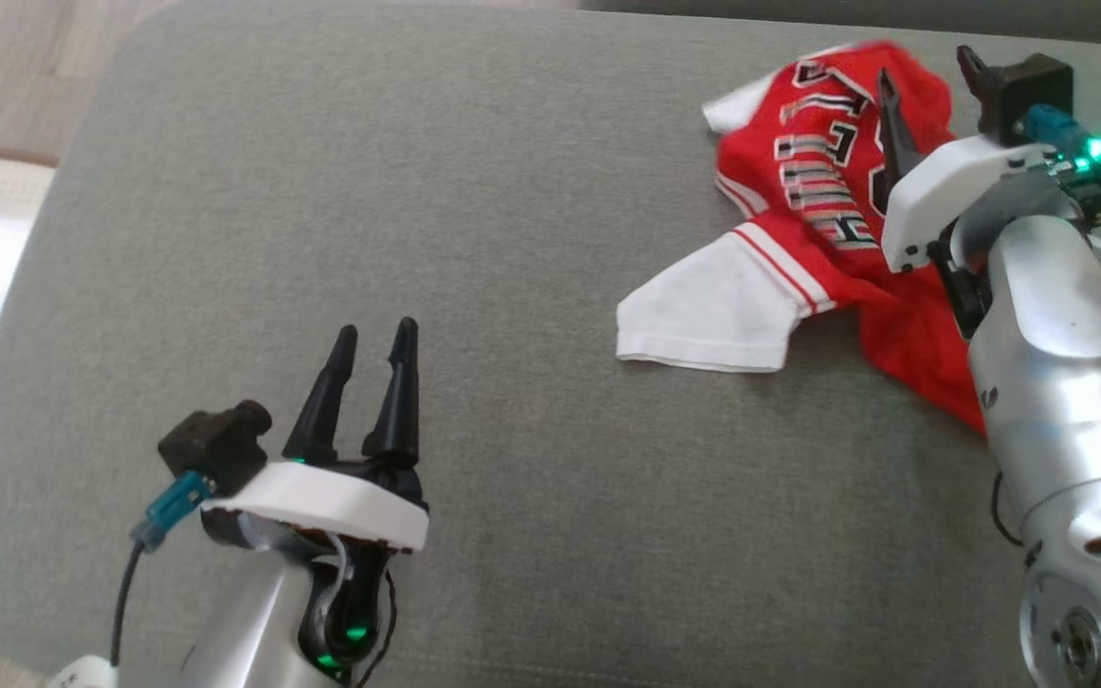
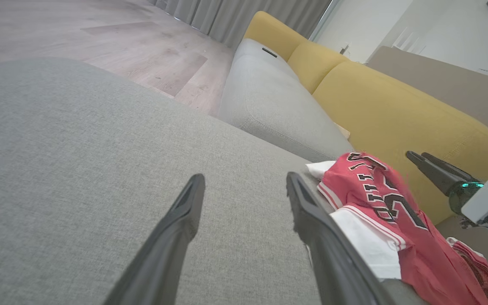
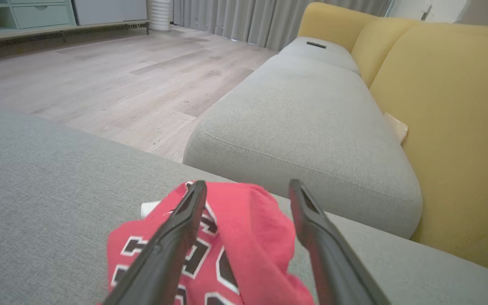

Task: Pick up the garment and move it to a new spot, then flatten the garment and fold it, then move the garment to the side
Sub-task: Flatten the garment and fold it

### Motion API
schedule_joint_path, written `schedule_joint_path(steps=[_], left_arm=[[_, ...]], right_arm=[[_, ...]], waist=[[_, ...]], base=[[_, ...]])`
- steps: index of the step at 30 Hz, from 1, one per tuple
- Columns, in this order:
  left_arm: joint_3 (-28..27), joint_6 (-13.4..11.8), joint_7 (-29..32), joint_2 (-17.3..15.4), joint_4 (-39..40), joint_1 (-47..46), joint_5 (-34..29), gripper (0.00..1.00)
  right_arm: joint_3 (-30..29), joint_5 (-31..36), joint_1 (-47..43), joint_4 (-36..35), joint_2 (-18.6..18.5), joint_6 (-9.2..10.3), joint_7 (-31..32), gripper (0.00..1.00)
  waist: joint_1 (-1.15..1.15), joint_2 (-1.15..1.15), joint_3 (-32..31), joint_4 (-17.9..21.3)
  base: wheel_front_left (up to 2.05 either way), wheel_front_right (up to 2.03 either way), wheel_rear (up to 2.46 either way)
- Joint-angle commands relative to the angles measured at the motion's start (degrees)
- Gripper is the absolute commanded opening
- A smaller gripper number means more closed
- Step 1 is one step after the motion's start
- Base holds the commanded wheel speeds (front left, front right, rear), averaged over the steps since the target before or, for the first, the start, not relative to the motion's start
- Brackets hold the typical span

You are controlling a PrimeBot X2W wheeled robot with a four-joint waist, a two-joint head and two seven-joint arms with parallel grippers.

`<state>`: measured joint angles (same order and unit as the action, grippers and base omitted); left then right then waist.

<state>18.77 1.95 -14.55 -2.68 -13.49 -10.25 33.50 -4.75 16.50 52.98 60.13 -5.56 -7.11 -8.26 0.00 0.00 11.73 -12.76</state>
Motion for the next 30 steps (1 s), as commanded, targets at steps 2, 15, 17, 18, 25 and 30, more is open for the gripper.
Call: schedule_joint_path(steps=[2, 15, 17, 18, 25, 30], left_arm=[[-2.7, -0.2, -0.4, -0.2, 1.9, -1.5, -0.1, 1.00], [-8.6, 0.9, -0.4, -0.2, 2.1, -1.0, -2.5, 1.00], [-8.8, 1.1, -0.4, -0.2, 2.1, -0.9, -2.7, 1.00], [-8.9, 1.1, -0.4, -0.2, 2.0, -0.8, -2.7, 1.00], [-8.3, 1.2, -0.4, -0.2, 2.0, -0.3, -2.9, 1.00], [-7.4, 1.2, -0.4, -0.2, 1.4, 0.0, -2.8, 1.00]], right_arm=[[0.4, 0.4, -0.7, -1.6, 1.4, -0.37, -2.2, 1.00], [9.1, -15.8, -21.6, -23.3, 2.7, -0.37, -6.7, 1.00], [9.1, -17.0, -26.8, -29.0, 2.7, -0.37, -6.7, 1.00], [8.7, -18.0, -29.3, -31.6, 2.7, -0.37, -6.7, 1.00], [7.5, -20.5, -41.0, -43.5, 2.7, -0.37, -6.7, 1.00], [6.8, -21.9, -45.4, -47.3, 2.7, -0.37, -6.6, 1.00]], waist=[[0.00, 0.00, -0.6, 1.6], [0.00, 0.00, -3.9, 13.5], [0.00, 0.00, -4.3, 14.9], [0.00, 0.00, -4.5, 15.5], [0.00, 0.00, -5.2, 17.7], [0.00, 0.00, -5.0, 19.0]], base=[[0.00, 0.00, 0.00], [0.00, 0.00, 0.00], [0.00, 0.00, 0.00], [0.00, 0.00, 0.00], [0.00, 0.00, 0.00], [0.00, 0.00, 0.00]])
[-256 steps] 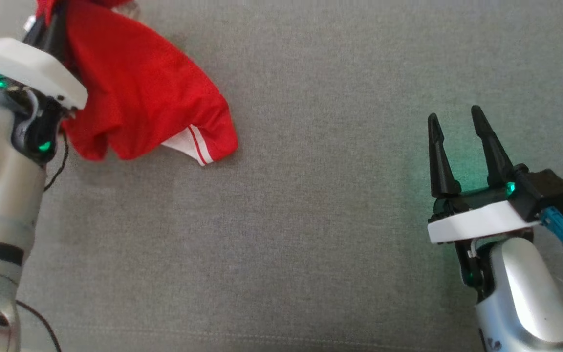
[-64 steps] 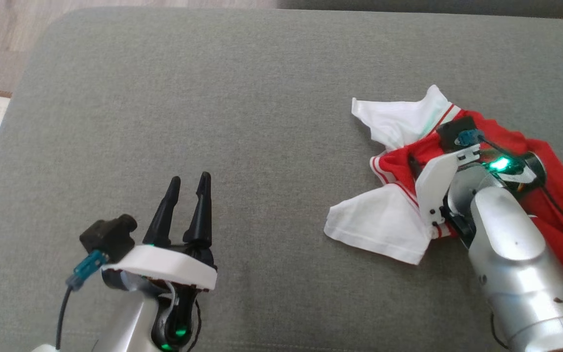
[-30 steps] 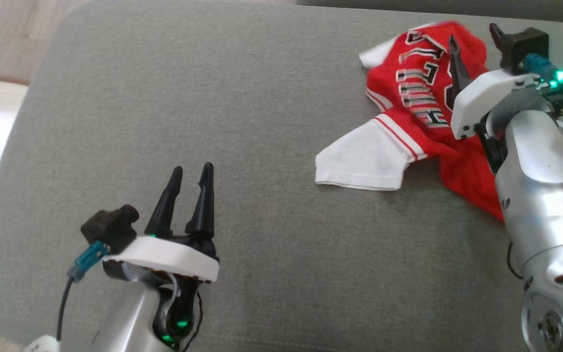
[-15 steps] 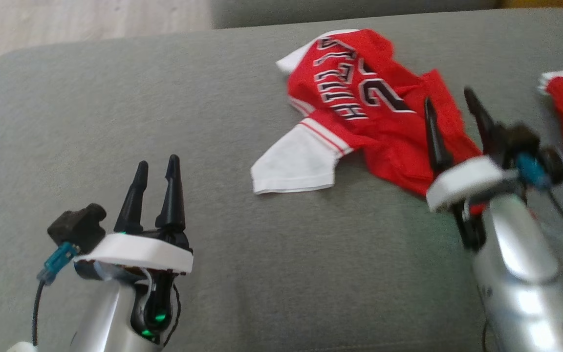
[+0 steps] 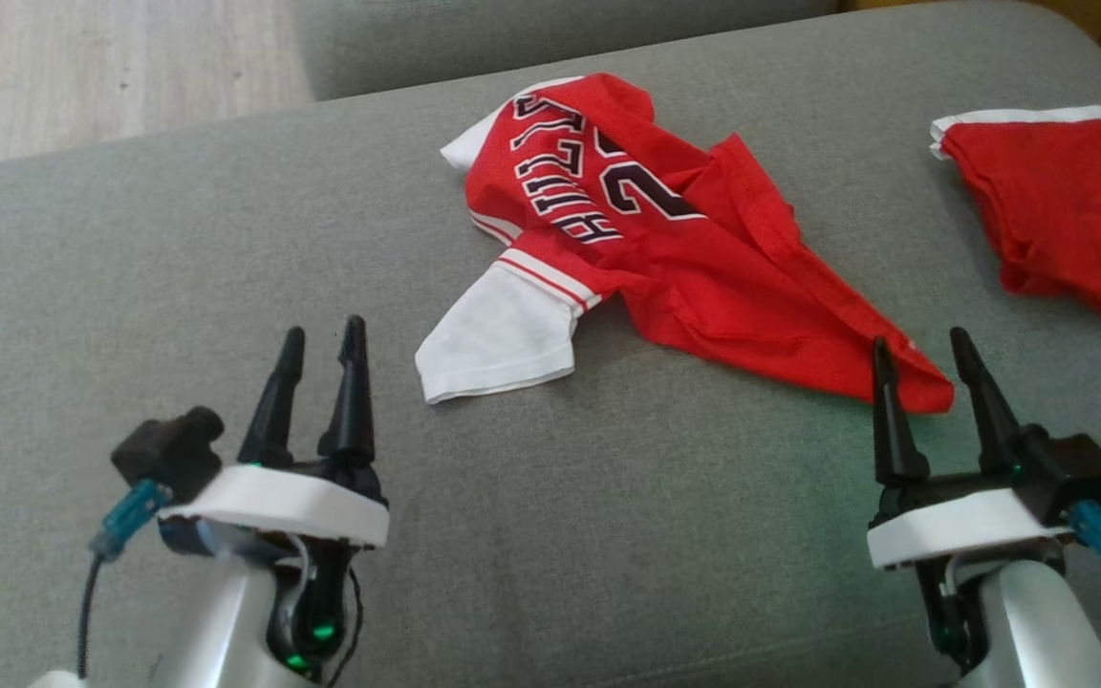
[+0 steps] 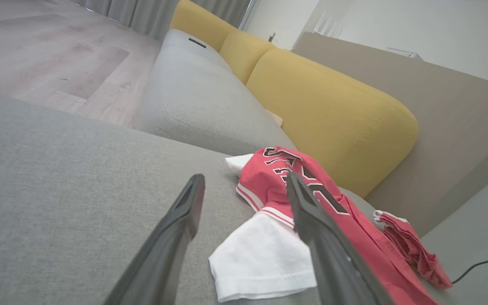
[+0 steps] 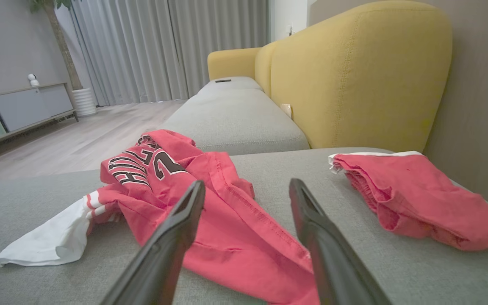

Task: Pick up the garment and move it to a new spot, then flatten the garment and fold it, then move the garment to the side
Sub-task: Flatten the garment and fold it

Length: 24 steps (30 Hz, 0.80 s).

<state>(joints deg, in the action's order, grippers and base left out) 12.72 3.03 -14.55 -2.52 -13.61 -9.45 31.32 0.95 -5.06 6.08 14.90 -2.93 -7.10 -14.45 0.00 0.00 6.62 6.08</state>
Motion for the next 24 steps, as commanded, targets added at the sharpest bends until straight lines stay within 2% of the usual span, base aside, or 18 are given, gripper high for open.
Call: schedule_joint_path(steps=[1, 5, 8, 12, 13, 16, 20, 24], left_arm=[[-1.0, 0.2, -0.4, -0.4, 1.1, -0.9, -0.7, 1.00], [1.4, 0.6, -0.4, -0.4, -1.7, -2.8, -1.5, 1.00], [3.8, 0.2, -0.3, -0.4, -6.9, -5.2, -2.1, 1.00], [6.1, -1.8, 1.7, -0.4, -14.2, -9.0, -2.0, 1.00], [6.5, -3.6, 2.4, -0.4, -17.6, -10.8, -2.1, 1.00], [6.6, -6.1, 2.7, -0.4, -22.3, -13.2, -3.2, 1.00], [7.1, -7.2, 3.1, -0.4, -26.7, -15.2, -3.8, 1.00], [7.9, -6.9, 3.2, -0.4, -29.7, -16.3, -3.9, 1.00]], right_arm=[[0.9, -0.6, 1.4, -2.6, 0.0, -0.39, -0.3, 1.00], [0.1, -0.6, 1.7, -4.6, 0.0, -0.39, 0.4, 1.00], [-0.4, -0.2, 1.9, -5.7, 0.0, -0.39, 1.0, 1.00], [-0.5, 0.0, 2.1, -6.8, 0.0, -0.39, 1.6, 1.00], [-0.2, -0.2, 2.3, -7.1, 0.0, -0.39, 1.7, 1.00], [0.3, -0.5, 2.3, -7.3, 0.0, -0.39, 1.8, 1.00], [0.0, -0.9, 2.2, -7.7, 0.0, -0.39, 1.8, 1.00], [-0.8, -1.1, 2.2, -7.9, 0.0, -0.39, 1.8, 1.00]], waist=[[0.00, 0.00, 0.4, 0.5], [0.00, 0.00, 1.7, 1.2], [0.00, 0.00, 2.4, 2.0], [0.00, 0.00, 3.3, 3.3], [0.00, 0.00, 3.7, 4.0], [0.00, 0.00, 4.1, 5.0], [0.00, 0.00, 4.5, 5.7], [0.00, 0.00, 4.7, 6.0]], base=[[0.00, 0.00, 0.00], [0.00, 0.00, 0.00], [0.00, 0.00, 0.00], [0.00, 0.00, 0.00], [0.00, 0.00, 0.00], [0.00, 0.00, 0.00], [0.00, 0.00, 0.00], [0.00, 0.00, 0.00]])
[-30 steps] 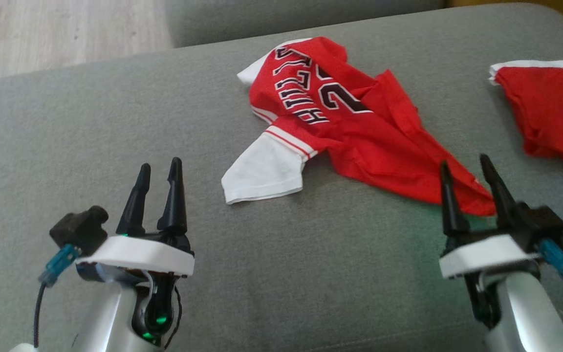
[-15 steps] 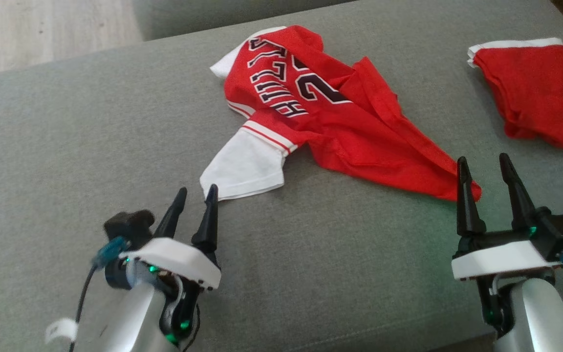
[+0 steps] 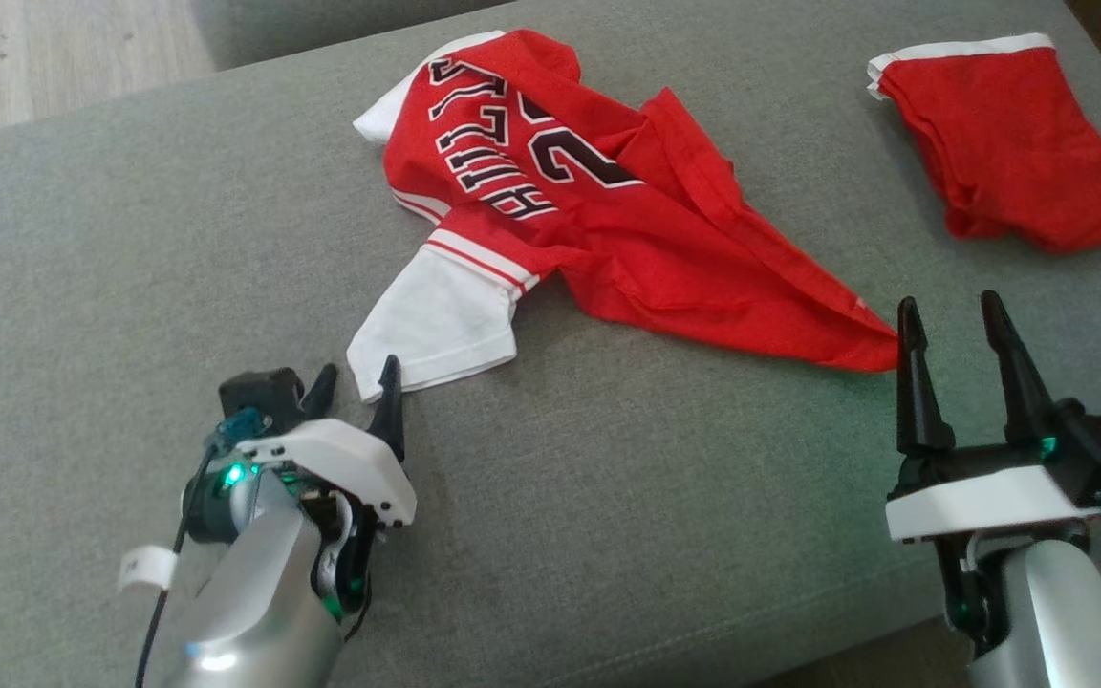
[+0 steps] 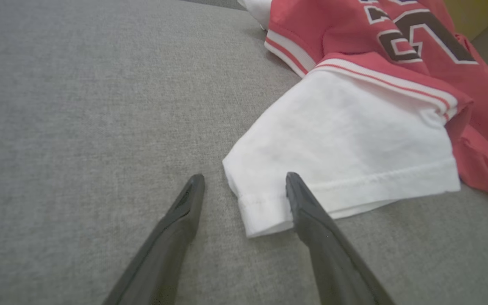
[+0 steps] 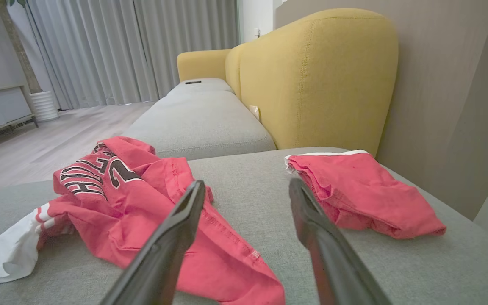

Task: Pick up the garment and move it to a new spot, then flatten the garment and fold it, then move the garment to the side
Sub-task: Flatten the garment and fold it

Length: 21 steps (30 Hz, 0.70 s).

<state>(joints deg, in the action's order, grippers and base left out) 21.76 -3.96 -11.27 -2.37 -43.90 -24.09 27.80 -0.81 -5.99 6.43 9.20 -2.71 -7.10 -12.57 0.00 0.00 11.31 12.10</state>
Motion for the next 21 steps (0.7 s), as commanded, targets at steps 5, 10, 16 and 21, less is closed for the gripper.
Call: schedule_joint_path(steps=[5, 10, 16, 21], left_arm=[[0.6, 0.8, 0.3, -0.6, -2.2, -2.7, -0.7, 1.00], [1.5, 2.3, 0.2, -0.5, -3.2, -3.1, 0.3, 0.00], [1.1, 3.9, -3.0, -0.5, 0.4, -2.9, 2.7, 0.00], [-0.6, 4.0, -3.7, -0.5, 7.1, -1.4, 2.8, 0.00]], right_arm=[[0.4, 0.1, 2.2, -2.1, -0.2, -0.39, 0.2, 1.00], [-0.4, 0.3, 2.5, -1.8, -0.2, -0.39, 0.3, 1.00], [-2.2, 1.5, 2.5, -0.4, -0.2, -0.39, 0.9, 1.00], [-5.0, 4.3, 2.7, 1.7, -0.2, -0.39, 2.2, 1.00]], waist=[[0.00, 0.00, 0.2, 0.2], [0.00, 0.00, -0.1, 0.1], [0.00, 0.00, -0.9, -1.0], [0.00, 0.00, -1.5, -2.6]], base=[[0.00, 0.00, 0.00], [0.00, 0.00, 0.00], [0.00, 0.00, 0.00], [0.00, 0.00, 0.00]])
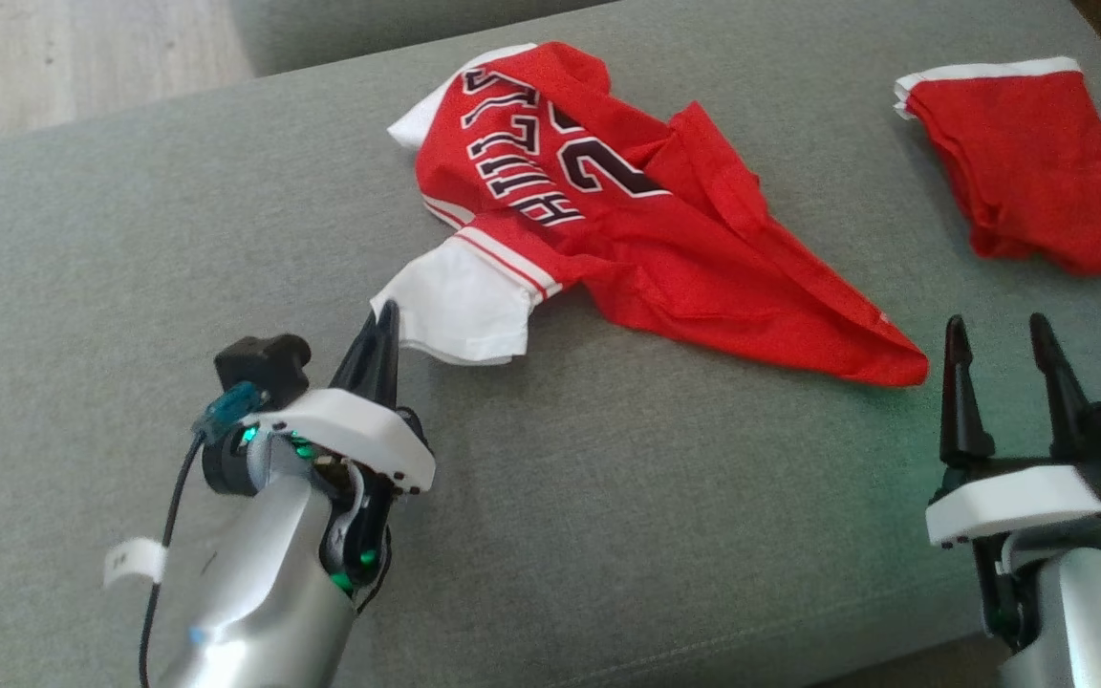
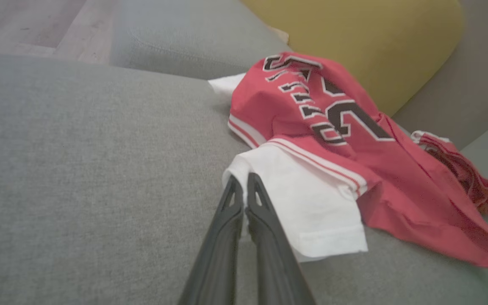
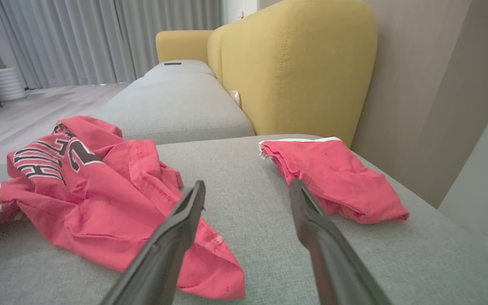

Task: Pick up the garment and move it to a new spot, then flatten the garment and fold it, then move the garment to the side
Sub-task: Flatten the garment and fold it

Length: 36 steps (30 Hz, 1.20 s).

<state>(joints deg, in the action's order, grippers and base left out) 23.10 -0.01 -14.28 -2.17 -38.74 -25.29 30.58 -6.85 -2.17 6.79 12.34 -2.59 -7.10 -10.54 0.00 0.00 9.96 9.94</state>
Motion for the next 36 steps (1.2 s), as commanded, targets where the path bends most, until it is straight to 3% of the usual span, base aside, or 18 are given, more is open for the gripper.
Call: schedule_joint_path(steps=[1, 7, 19, 36], left_arm=[[-2.5, -0.1, -0.7, -0.7, 3.7, 0.4, -0.3, 0.00], [-3.3, 0.1, -0.7, -0.7, 9.3, 3.7, -1.6, 0.00], [-1.5, 0.2, -0.7, -0.7, 11.6, 4.1, -1.6, 0.00], [-1.3, 0.4, -0.7, -0.7, 11.5, 3.4, -1.8, 0.00]], right_arm=[[0.9, 1.1, 2.4, -0.9, -0.3, -0.39, 0.6, 1.00], [1.3, 6.2, 3.6, 2.7, -0.3, -0.39, 2.2, 1.00], [-0.4, 18.9, 10.4, 14.5, -0.4, -0.39, 5.6, 1.00], [-2.8, 21.4, 16.6, 25.2, -0.4, -0.39, 1.8, 1.00]], waist=[[0.00, 0.00, -0.2, -0.7], [0.00, 0.00, -0.2, -1.9], [0.00, 0.00, 1.2, -3.1], [0.00, 0.00, 2.1, -3.8]], base=[[0.00, 0.00, 0.00], [0.00, 0.00, 0.00], [0.00, 0.00, 0.00], [0.00, 0.00, 0.00]])
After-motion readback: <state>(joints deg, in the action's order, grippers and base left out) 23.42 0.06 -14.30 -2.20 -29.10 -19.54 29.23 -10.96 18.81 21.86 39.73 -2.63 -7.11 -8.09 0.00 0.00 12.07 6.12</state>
